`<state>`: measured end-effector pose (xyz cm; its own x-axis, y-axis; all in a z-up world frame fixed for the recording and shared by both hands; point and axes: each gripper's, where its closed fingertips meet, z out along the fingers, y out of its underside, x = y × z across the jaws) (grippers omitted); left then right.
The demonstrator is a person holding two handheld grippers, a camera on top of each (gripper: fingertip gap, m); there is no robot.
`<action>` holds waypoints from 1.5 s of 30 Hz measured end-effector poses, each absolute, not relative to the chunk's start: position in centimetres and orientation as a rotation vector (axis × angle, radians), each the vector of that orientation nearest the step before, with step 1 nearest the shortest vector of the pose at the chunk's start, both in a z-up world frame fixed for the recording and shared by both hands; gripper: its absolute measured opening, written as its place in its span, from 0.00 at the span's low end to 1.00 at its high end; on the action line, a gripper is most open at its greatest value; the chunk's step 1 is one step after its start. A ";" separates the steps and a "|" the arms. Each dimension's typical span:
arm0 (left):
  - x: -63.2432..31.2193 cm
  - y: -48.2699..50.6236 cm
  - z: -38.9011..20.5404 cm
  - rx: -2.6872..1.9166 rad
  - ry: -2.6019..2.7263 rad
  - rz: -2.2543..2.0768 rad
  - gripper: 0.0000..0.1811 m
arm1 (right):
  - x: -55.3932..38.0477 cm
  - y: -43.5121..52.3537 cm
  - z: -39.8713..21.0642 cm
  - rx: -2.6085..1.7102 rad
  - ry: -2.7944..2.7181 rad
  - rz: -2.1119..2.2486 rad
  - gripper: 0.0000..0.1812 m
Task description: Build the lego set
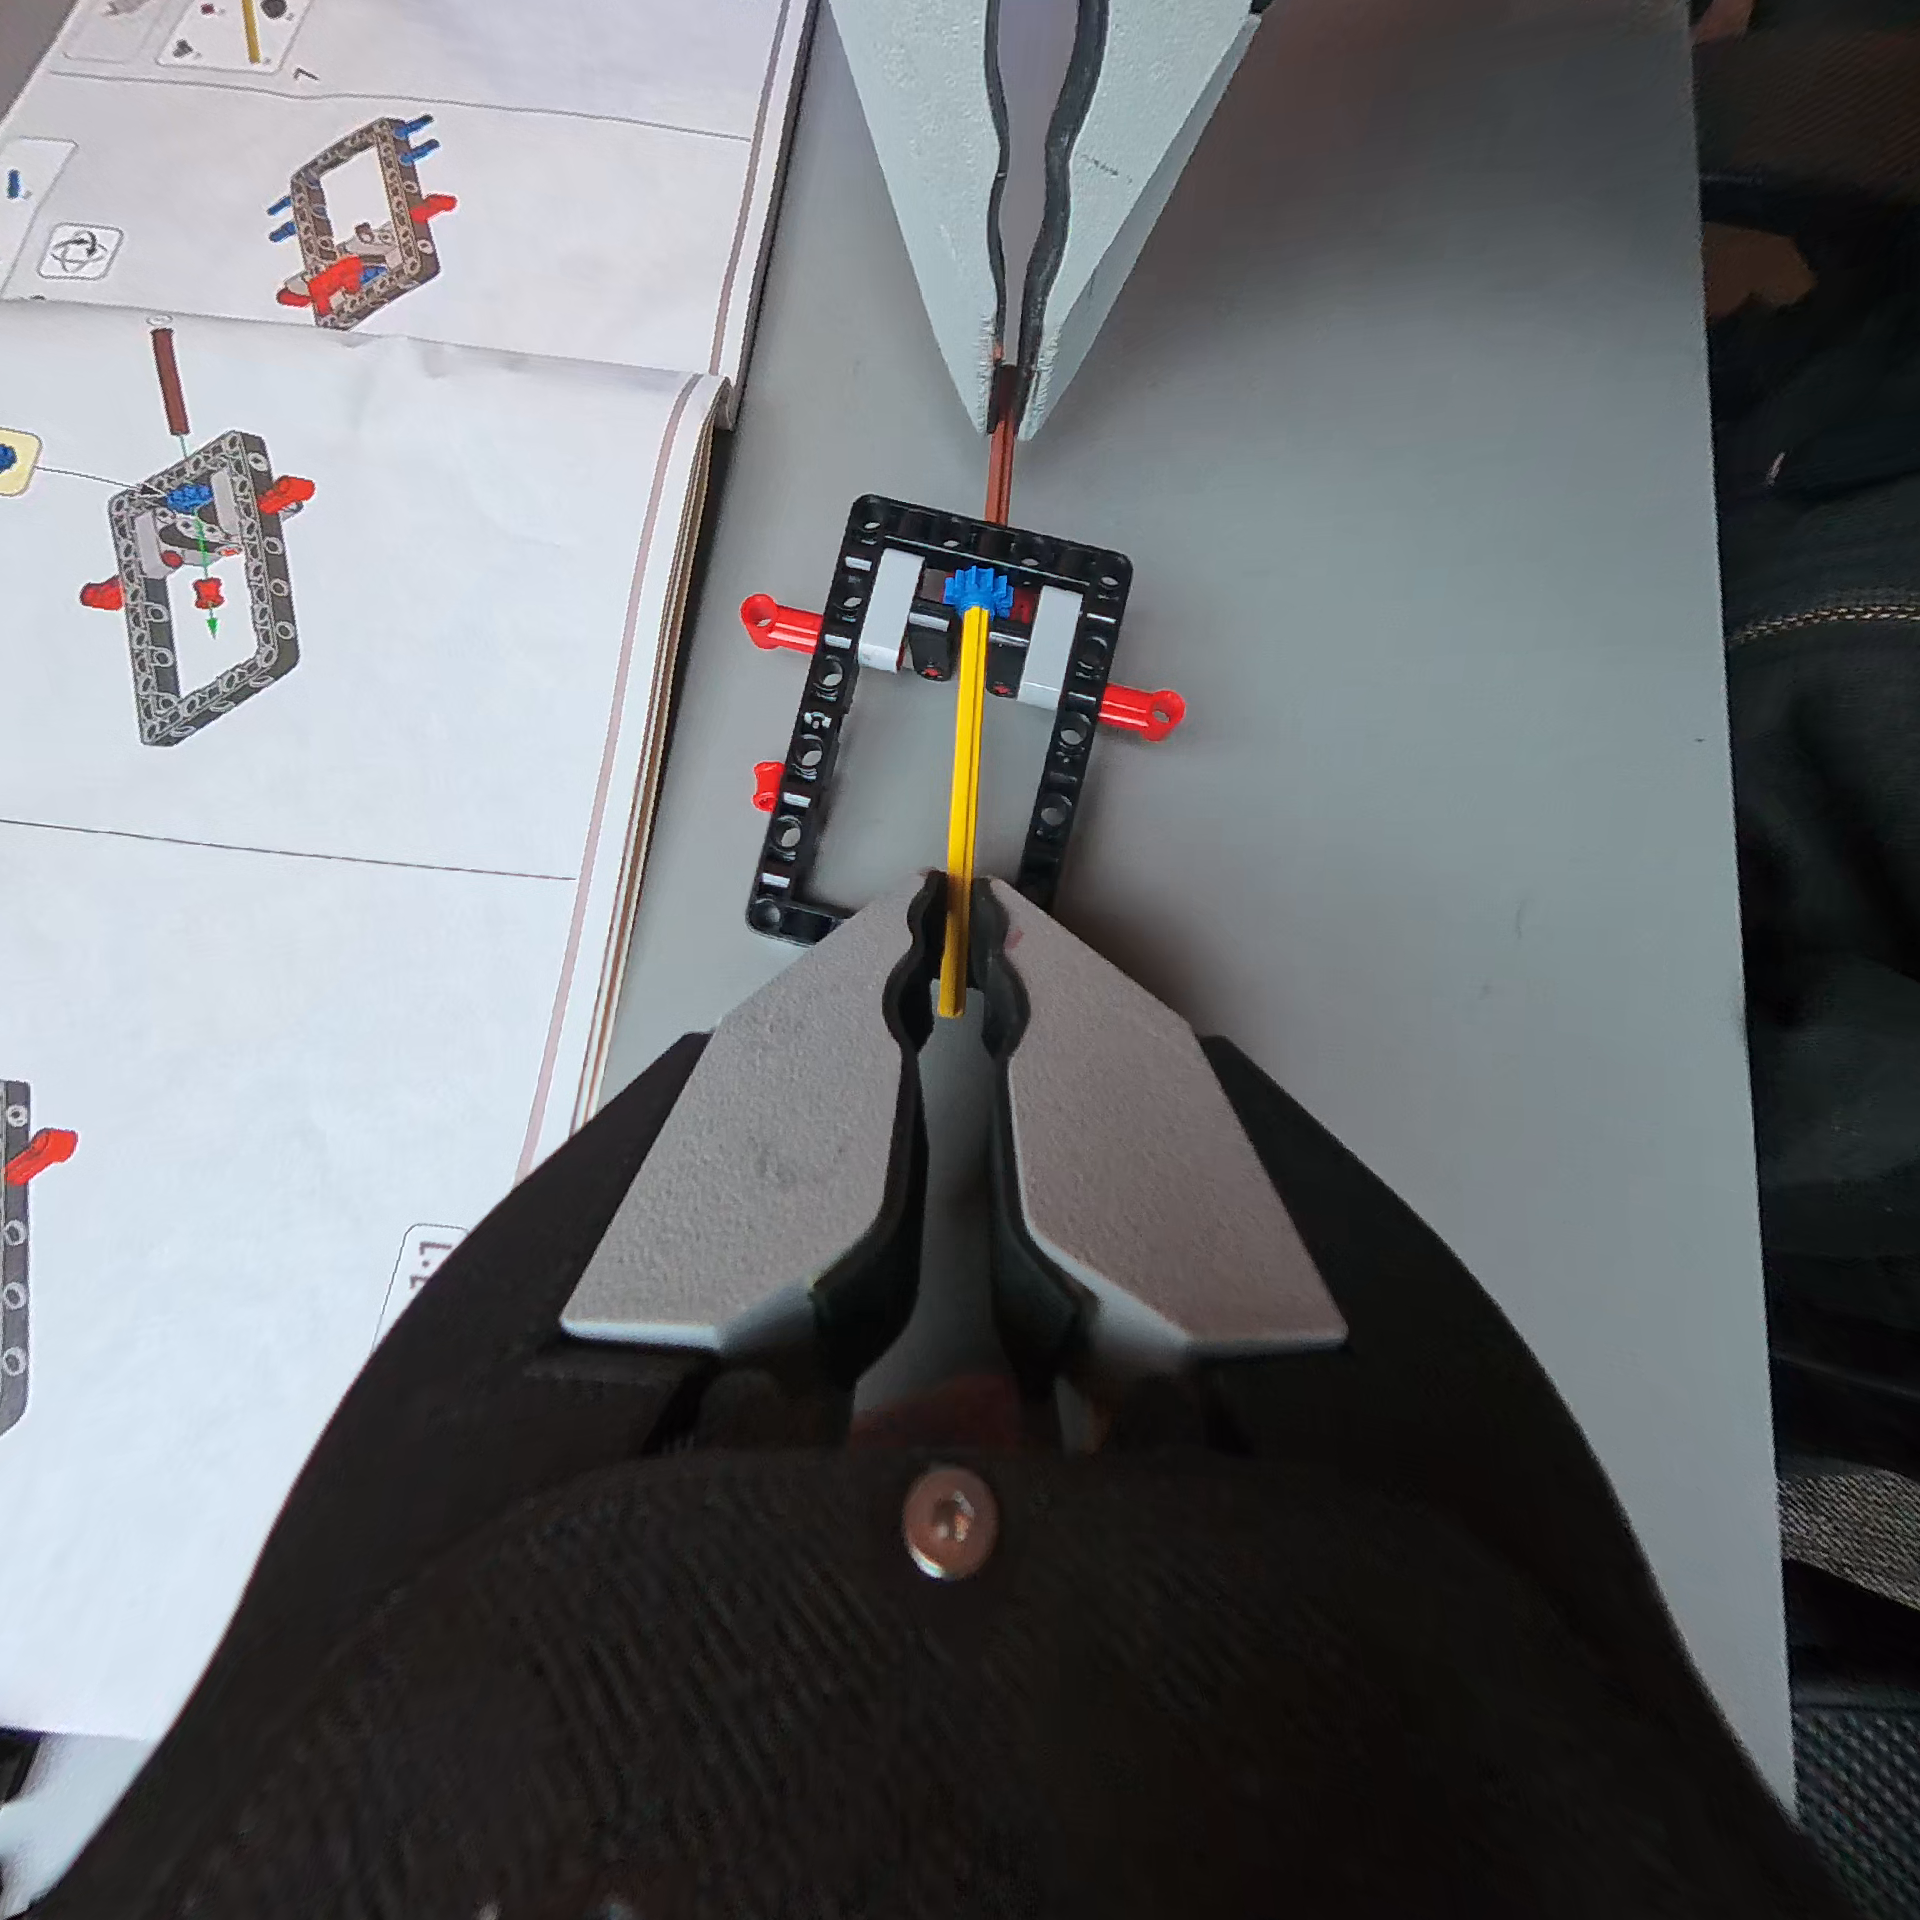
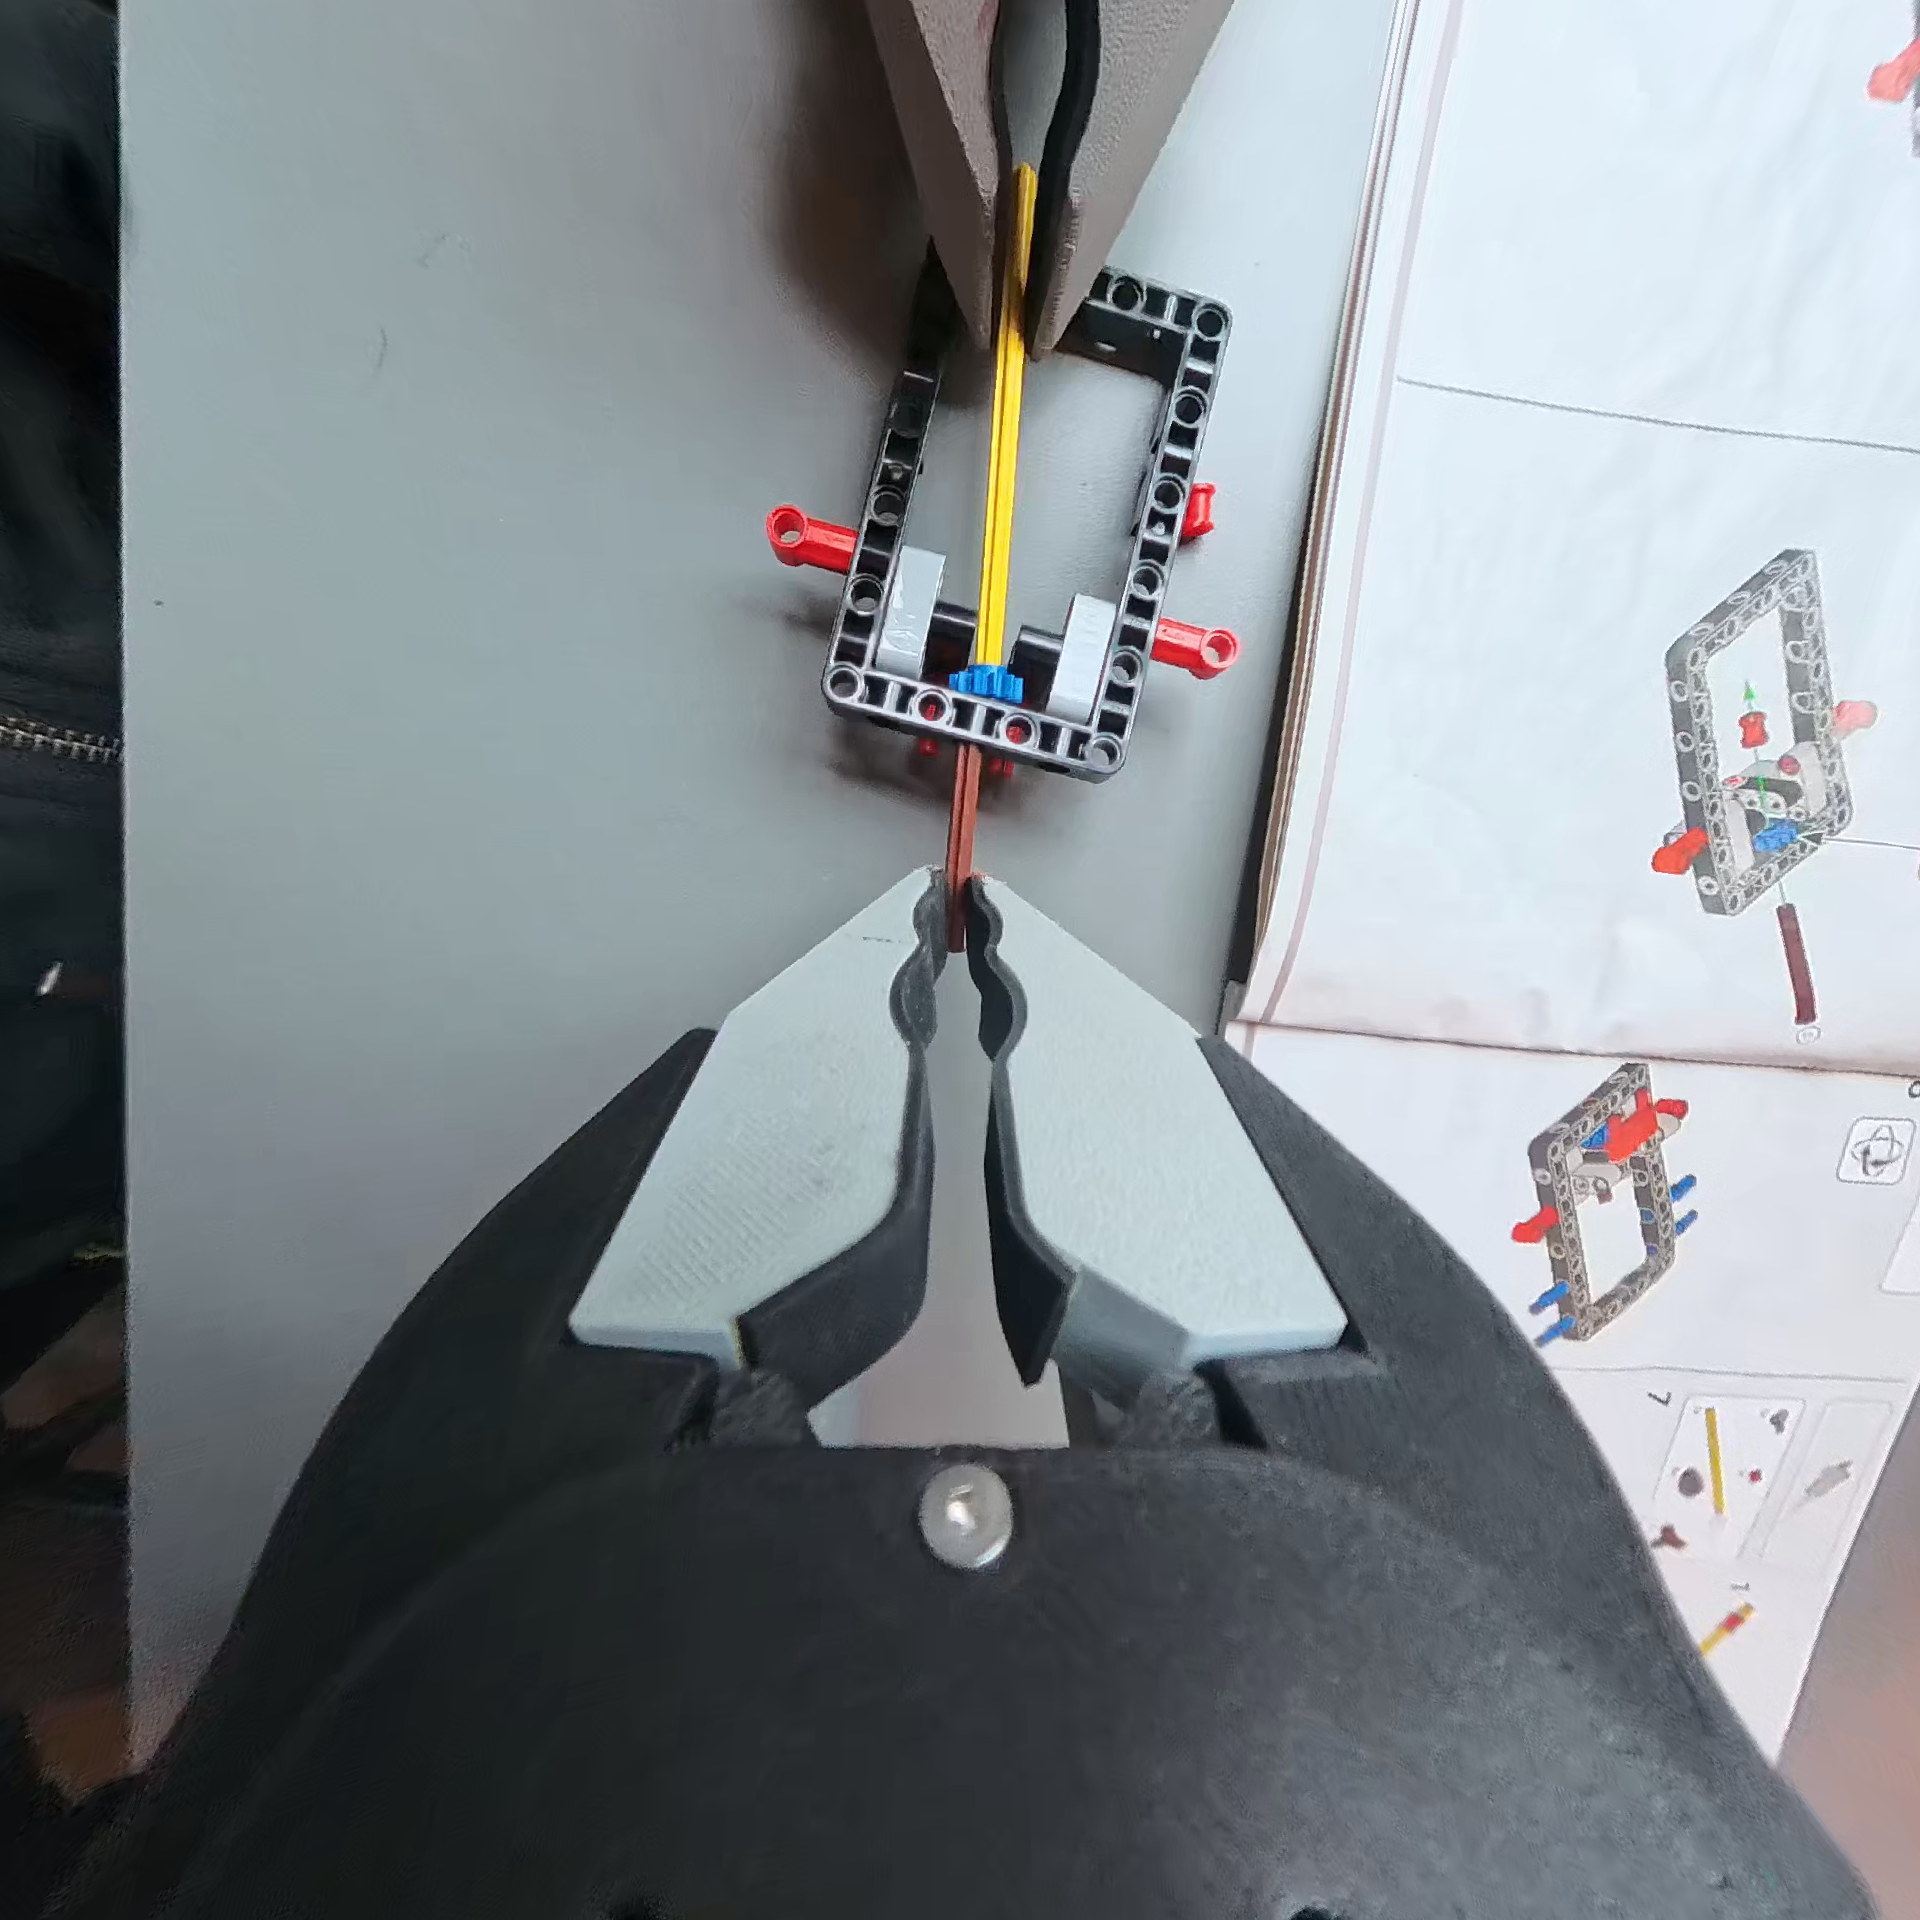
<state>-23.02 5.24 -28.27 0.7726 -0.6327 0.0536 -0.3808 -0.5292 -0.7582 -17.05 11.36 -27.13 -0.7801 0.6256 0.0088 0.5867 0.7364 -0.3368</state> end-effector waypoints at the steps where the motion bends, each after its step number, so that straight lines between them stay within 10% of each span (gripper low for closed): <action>1: -23.0 5.2 -28.3 -2.189 0.751 -0.418 0.01 | -17.0 11.3 -27.1 -1.006 -2.821 0.459 0.00; 45: -22.3 3.8 -27.3 -2.131 0.762 -0.473 0.01 | -18.0 11.3 -27.4 -1.003 -2.876 0.242 0.00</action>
